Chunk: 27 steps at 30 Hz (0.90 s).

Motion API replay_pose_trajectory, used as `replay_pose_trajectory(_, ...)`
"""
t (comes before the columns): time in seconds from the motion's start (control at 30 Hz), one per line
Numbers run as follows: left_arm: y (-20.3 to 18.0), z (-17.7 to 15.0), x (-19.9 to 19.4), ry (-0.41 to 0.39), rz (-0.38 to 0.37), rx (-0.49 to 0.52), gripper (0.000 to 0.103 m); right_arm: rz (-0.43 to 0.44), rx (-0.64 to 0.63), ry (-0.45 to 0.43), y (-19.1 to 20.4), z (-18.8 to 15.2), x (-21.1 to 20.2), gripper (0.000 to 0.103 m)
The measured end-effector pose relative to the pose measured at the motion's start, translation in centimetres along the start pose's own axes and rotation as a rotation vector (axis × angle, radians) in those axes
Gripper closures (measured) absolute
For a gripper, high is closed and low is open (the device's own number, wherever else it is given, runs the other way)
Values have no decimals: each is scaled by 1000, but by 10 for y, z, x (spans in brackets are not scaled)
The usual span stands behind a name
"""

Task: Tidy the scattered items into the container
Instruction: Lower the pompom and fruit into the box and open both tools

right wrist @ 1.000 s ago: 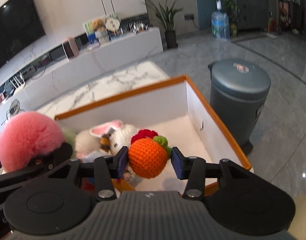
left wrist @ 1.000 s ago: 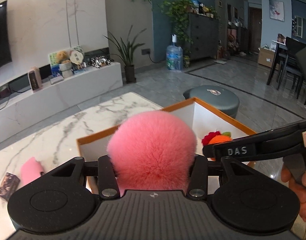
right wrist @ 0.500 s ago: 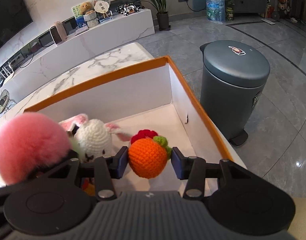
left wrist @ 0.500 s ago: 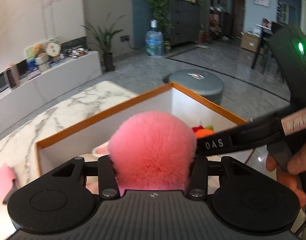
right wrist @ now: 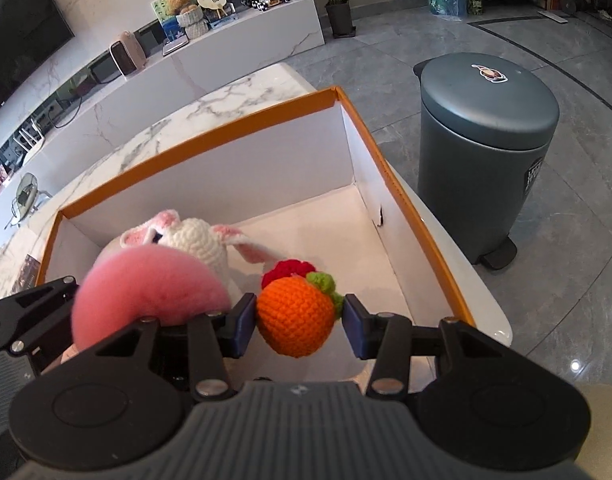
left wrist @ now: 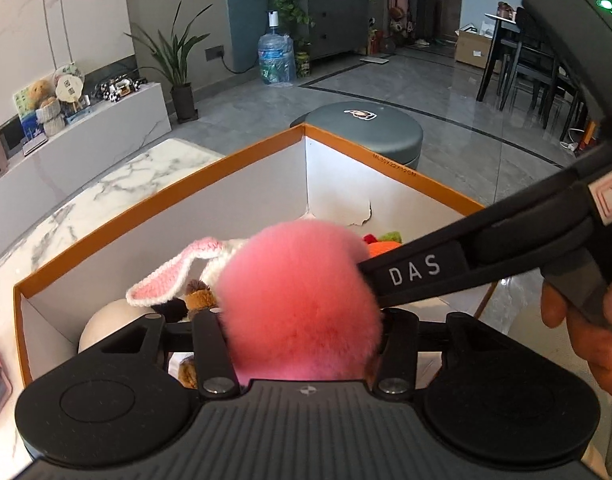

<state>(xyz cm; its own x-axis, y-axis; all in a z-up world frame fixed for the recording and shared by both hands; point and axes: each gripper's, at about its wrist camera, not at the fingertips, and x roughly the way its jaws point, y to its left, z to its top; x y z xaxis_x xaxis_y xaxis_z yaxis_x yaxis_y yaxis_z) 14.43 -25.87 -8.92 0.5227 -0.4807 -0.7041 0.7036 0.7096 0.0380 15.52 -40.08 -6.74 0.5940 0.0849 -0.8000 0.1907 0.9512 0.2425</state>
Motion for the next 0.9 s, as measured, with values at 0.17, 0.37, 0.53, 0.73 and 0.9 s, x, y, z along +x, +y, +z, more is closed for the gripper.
replay_pose_trajectory(0.17, -2, -1, -2, -13, 7, 5, 41, -29, -23, -7, 3, -3, -2, 53)
replay_pose_trajectory(0.37, -2, -1, -9, -48, 13, 2, 32, -72, -73, -47, 8, -6, -16, 53)
replay_pose_trajectory(0.53, -3, 1, -14, -58, -5, 3, 43, -69, -75, -73, 6, -5, -26, 53)
replay_pose_trajectory(0.73, -1, 0, -16, -46, -15, 4, 55, -44, -55, -54, 6, -6, -22, 53)
replay_pose_trajectory(0.9, -2, 1, -22, -68, -13, 5, 54, -47, -54, -75, 6, -7, -30, 53)
